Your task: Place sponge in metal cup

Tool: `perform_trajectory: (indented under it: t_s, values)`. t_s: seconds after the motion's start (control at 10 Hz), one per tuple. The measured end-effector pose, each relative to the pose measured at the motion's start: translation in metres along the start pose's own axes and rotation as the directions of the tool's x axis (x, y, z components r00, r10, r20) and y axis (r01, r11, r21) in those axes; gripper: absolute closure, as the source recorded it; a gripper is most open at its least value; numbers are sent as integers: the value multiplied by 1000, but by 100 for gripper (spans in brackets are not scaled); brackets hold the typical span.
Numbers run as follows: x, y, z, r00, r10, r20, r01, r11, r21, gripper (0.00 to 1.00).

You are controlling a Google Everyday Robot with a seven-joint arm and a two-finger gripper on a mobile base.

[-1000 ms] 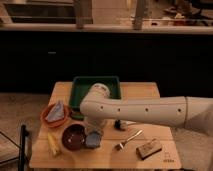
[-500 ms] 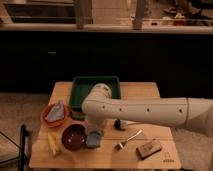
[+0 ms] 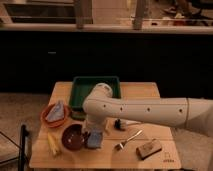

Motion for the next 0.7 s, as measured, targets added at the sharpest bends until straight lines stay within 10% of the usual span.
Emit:
perform_trajectory:
  t_s: [0.7]
  values:
    - [26, -9, -19, 999, 3, -34, -3, 1000, -19, 20]
